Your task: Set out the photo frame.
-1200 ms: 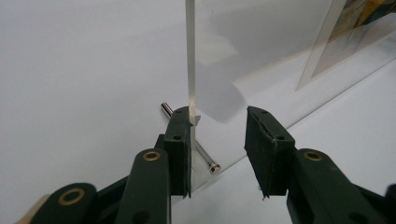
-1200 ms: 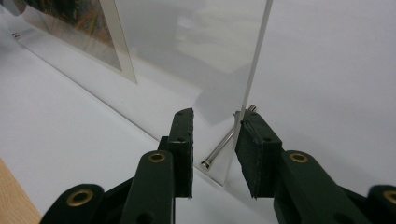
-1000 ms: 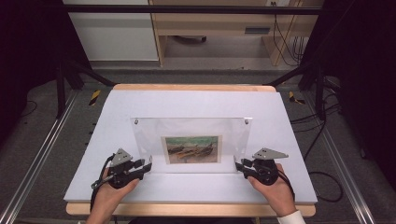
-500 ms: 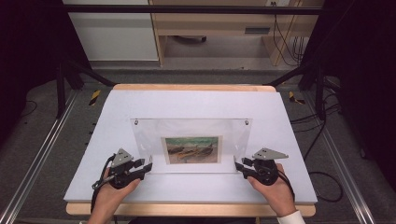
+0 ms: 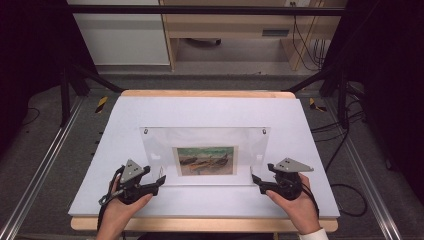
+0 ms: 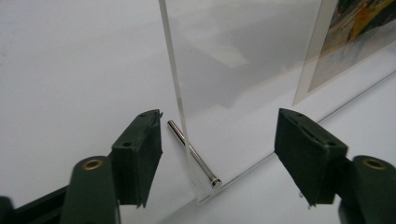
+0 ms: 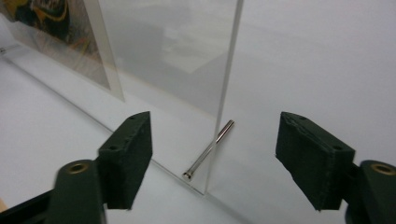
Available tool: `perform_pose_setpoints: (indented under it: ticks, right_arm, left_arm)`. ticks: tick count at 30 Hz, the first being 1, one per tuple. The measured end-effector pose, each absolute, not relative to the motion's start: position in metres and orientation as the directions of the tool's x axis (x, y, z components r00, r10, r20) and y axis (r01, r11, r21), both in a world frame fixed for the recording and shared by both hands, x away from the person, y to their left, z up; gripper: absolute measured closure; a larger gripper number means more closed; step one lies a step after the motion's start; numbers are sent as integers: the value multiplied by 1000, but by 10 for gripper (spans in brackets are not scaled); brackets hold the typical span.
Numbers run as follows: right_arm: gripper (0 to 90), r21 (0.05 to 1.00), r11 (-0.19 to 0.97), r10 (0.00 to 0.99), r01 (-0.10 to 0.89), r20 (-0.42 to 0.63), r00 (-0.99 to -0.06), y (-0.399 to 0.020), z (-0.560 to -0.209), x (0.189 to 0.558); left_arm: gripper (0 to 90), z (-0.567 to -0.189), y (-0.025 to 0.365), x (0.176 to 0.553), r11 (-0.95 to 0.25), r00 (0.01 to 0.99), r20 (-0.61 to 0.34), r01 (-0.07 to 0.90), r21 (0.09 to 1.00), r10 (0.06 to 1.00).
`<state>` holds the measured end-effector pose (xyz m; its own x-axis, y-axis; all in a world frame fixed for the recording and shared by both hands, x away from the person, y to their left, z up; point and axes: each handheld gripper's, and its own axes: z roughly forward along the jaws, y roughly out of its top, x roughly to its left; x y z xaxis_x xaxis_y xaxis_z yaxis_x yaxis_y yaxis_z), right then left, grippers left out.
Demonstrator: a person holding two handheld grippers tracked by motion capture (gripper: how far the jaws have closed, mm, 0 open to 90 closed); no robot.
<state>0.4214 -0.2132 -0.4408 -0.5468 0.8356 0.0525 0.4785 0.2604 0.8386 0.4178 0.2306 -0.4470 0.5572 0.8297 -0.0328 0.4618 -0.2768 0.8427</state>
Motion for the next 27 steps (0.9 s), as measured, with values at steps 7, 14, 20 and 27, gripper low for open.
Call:
perform_pose_setpoints:
  ticks: [7, 14, 20, 27]
  right_arm:
    - [161, 864, 243, 853, 441, 26, -520, -222, -437, 420]
    - [124, 876, 236, 860, 421, 14, -511, -233, -435, 418]
    - [124, 889, 215, 868, 405, 17, -496, -242, -432, 417]
    - [132, 909, 166, 900, 382, 18, -435, -255, -427, 416]
  left_arm:
    - [126, -441, 236, 418, -251, 553, -41, 442, 861, 832]
    - [86, -434, 245, 417, -233, 567, -39, 399, 887, 823]
    - [72, -433, 257, 420, -205, 549, -50, 393, 896, 834]
    - [63, -431, 275, 424, -173, 519, -56, 382, 908, 853]
